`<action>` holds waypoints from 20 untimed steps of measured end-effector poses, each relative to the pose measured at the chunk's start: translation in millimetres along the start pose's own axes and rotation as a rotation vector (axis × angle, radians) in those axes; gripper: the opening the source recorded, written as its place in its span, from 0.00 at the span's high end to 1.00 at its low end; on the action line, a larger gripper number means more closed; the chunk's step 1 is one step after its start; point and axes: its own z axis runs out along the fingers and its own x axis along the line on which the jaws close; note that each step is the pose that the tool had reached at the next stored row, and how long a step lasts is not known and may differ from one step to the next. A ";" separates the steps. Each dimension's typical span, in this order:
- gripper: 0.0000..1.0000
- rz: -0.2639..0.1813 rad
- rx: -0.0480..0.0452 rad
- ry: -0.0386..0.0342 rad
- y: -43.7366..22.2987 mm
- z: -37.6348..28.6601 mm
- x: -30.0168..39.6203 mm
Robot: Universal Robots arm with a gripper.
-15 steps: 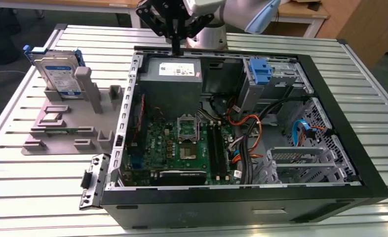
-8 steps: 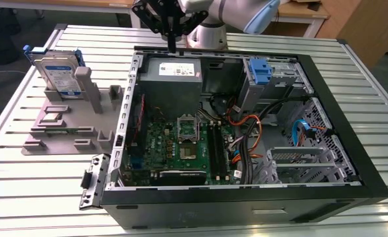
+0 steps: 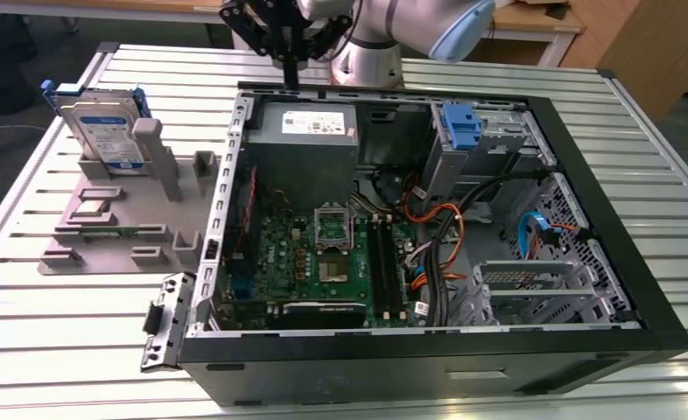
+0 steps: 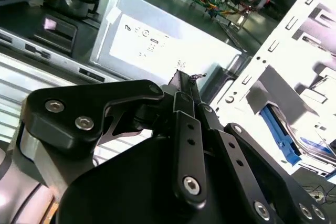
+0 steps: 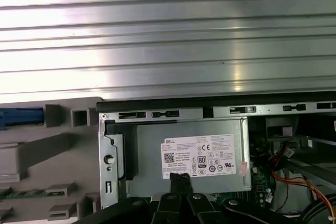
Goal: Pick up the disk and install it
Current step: 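Reach for the disk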
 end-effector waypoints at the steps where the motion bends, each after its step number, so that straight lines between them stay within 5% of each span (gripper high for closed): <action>1: 0.89 0.000 0.0000 -0.0001 0.6 0.2 1.5; 10: 0.89 0.000 -0.0001 -0.0001 5.3 2.4 20.0; 20: 0.89 0.000 0.0000 -0.0001 6.6 4.6 48.5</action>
